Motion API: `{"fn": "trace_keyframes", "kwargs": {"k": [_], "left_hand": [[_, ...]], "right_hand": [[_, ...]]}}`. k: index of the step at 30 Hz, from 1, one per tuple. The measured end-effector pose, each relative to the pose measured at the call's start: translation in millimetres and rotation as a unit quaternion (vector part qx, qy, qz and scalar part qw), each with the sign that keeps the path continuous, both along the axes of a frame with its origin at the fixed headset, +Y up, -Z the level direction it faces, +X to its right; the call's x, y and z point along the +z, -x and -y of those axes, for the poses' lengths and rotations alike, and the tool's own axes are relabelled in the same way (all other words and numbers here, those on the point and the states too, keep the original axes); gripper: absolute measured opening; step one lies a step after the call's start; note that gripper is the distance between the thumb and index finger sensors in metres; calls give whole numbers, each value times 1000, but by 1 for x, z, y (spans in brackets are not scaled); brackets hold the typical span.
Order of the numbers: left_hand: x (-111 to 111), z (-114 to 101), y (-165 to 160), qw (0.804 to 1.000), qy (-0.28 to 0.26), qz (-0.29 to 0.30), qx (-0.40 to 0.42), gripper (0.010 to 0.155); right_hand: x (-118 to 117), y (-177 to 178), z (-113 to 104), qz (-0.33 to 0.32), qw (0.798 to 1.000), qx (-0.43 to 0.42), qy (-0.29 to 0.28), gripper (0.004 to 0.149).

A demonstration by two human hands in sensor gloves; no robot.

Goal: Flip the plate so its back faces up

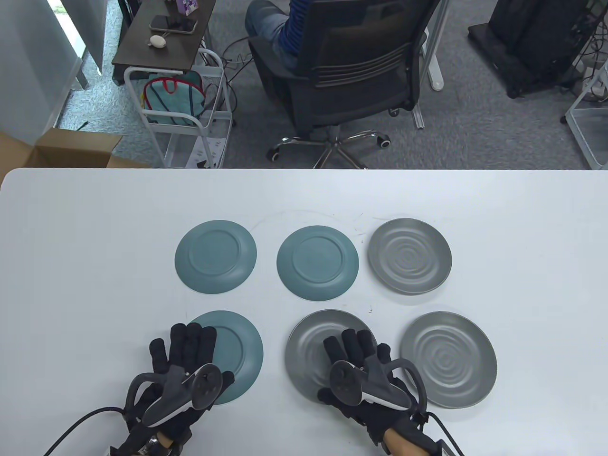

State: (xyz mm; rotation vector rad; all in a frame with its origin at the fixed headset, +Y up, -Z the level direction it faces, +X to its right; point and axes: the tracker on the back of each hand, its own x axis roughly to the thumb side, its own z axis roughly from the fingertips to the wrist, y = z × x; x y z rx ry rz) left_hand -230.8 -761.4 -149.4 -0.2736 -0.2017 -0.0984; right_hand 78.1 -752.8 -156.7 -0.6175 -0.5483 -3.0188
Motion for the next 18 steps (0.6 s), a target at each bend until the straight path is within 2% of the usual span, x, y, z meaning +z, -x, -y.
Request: {"fn": "trace_keyframes", "kwargs": {"k": [4, 9, 11, 13, 18], "left_hand": [[0, 0, 1, 1000, 4, 0, 3, 91], [-1, 0, 2, 1000, 5, 0, 1, 91], [-1, 0, 2, 1000, 4, -1, 1, 91], [-1, 0, 3, 1000, 2, -1, 0, 91], [-2, -1, 4, 1000, 5, -2, 4, 91]], "right_hand": [[0, 17, 7, -19, 999, 23, 29, 92], [5, 36, 27, -36, 996, 31, 73, 92], [10, 42, 31, -53, 996, 69, 6, 90], [15, 49, 35, -71, 992, 93, -37, 86], [20, 57, 33, -88, 990, 101, -35, 79]]}}
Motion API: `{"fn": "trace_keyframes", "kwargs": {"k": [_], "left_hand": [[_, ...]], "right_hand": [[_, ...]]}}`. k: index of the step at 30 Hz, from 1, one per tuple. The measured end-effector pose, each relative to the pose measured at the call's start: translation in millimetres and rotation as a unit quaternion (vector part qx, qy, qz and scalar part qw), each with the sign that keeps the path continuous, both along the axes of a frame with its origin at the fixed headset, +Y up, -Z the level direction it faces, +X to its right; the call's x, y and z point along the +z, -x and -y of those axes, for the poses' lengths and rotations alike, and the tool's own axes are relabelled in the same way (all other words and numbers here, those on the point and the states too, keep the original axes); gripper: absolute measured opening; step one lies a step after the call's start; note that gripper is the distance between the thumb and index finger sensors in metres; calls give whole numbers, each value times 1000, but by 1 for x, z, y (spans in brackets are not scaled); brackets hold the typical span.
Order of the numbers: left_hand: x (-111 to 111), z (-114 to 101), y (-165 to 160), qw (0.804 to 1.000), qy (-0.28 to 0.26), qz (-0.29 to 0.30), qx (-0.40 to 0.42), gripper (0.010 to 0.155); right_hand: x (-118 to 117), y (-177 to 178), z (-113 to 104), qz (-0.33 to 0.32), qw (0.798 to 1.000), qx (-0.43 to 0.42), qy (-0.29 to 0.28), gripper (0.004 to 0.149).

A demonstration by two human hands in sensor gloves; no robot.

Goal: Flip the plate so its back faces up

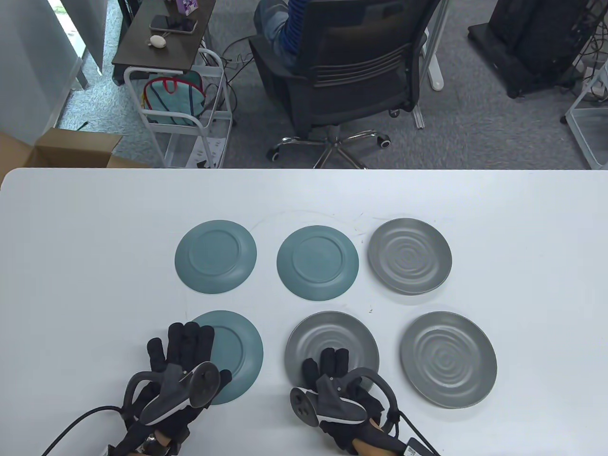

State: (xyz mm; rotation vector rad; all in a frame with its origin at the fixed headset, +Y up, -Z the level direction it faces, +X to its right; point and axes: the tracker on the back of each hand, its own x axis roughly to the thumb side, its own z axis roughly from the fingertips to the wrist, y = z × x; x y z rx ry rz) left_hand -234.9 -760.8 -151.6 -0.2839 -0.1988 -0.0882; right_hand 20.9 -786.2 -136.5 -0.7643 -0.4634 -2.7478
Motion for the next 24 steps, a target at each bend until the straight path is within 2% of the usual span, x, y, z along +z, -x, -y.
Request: {"fn": "trace_keyframes", "kwargs": {"k": [5, 10, 18, 24], "left_hand": [[0, 0, -1, 1000, -3, 2, -3, 91], [1, -3, 1, 1000, -12, 2, -2, 90], [2, -4, 1, 1000, -17, 1, -1, 90], [3, -7, 1, 1000, -22, 4, 6, 91]], "right_hand": [[6, 7, -3, -7, 1000, 19, 12, 74], [11, 7, -23, -10, 1000, -7, -13, 65], [7, -10, -64, 28, 993, -113, -25, 58], [4, -32, -85, 65, 974, -215, -37, 56]]}}
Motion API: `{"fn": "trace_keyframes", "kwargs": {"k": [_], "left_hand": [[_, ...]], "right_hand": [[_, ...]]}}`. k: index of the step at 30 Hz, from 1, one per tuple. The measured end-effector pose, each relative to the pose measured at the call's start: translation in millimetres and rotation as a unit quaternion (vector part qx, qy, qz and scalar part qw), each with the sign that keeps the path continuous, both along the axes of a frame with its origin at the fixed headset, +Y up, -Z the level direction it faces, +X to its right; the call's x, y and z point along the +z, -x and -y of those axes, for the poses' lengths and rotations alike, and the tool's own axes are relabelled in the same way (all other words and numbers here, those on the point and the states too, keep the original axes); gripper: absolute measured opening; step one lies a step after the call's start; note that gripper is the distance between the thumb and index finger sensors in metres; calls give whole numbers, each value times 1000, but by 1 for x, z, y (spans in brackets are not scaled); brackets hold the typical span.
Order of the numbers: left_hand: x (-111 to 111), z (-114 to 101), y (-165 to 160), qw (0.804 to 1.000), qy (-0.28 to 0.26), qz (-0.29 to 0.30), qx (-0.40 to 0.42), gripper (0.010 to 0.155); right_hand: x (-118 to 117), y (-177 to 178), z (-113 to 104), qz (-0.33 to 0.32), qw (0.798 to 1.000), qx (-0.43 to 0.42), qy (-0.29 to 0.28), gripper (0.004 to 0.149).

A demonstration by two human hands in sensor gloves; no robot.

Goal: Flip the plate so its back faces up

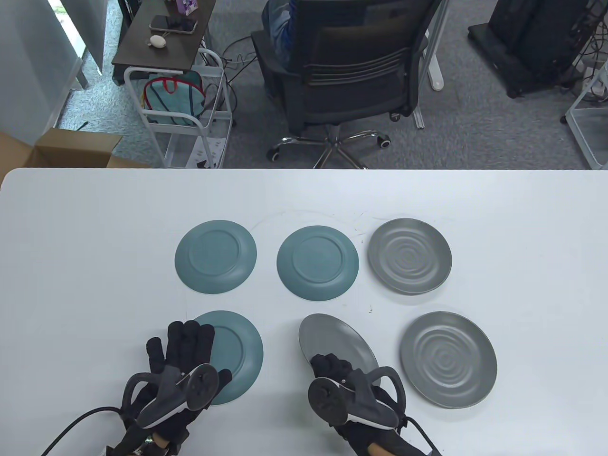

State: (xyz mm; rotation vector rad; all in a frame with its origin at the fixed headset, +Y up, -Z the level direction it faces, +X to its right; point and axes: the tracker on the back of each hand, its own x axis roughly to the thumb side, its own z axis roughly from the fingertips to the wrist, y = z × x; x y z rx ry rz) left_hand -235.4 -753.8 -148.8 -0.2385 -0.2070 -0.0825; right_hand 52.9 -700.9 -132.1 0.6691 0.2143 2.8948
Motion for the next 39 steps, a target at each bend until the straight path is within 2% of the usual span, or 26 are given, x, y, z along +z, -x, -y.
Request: {"fn": "trace_keyframes", "kwargs": {"k": [5, 9, 14, 19, 24, 31, 37, 39], "left_hand": [[1, -1, 0, 1000, -7, 1, 0, 90], [0, 1, 2, 1000, -4, -2, -2, 91], [-1, 1, 2, 1000, -5, -3, -2, 90], [-1, 1, 3, 1000, -8, -4, -1, 91], [-1, 1, 3, 1000, -9, -4, -2, 90], [0, 1, 1, 1000, -7, 0, -1, 90], [0, 1, 3, 1000, -9, 0, 0, 90], [0, 0, 3, 1000, -12, -1, 1, 90]], "right_hand": [[-5, -21, -13, 40, 994, -98, 10, 54], [-11, -40, -18, 72, 978, -192, 34, 53], [-22, -64, -17, 107, 948, -290, 80, 52], [-34, -86, -4, 140, 904, -380, 137, 52], [-43, -98, 12, 202, 884, -389, 161, 54], [-49, -107, 35, 256, 859, -392, 206, 62], [-49, -107, 49, 287, 870, -333, 224, 68], [-48, -108, 54, 300, 868, -314, 242, 70]]}}
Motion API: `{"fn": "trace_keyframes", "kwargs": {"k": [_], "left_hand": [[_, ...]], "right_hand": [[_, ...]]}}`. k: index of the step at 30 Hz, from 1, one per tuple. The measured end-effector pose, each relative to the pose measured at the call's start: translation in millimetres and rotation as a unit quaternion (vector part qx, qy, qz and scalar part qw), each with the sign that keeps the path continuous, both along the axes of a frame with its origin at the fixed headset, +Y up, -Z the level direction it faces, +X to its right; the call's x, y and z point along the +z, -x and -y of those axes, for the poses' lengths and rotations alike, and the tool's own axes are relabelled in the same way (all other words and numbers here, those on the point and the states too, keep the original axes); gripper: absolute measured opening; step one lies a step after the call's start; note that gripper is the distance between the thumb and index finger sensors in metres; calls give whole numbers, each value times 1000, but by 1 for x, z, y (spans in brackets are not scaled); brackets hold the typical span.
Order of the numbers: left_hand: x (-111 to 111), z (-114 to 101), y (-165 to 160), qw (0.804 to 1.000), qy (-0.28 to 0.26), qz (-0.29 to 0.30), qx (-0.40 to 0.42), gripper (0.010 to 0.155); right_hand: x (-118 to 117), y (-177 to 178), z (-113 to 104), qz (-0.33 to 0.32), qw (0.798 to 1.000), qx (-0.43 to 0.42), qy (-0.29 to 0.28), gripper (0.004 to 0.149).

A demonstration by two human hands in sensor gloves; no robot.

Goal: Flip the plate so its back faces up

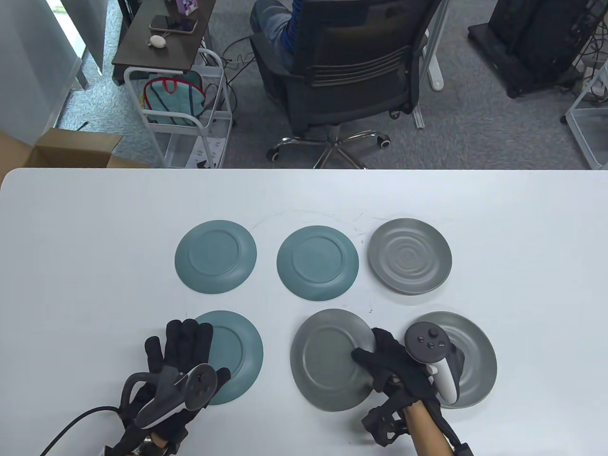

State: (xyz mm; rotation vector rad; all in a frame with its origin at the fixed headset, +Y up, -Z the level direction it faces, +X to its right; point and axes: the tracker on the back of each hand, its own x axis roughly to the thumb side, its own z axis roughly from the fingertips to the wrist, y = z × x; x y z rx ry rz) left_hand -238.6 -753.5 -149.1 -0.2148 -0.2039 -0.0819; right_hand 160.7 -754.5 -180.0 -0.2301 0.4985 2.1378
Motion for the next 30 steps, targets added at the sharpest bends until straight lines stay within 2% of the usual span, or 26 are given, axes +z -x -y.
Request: {"fn": "trace_keyframes", "kwargs": {"k": [6, 16, 30], "left_hand": [[0, 0, 0, 1000, 1, 0, -1, 90], [0, -3, 3, 1000, -2, -5, 3, 90], [-4, -2, 7, 1000, 9, -13, 4, 90]], "right_hand": [[0, -1, 11, 1, 999, 31, 33, 73], [2, 4, 23, -3, 995, 81, 52, 75], [-1, 13, 18, -10, 985, 165, 50, 75]]}}
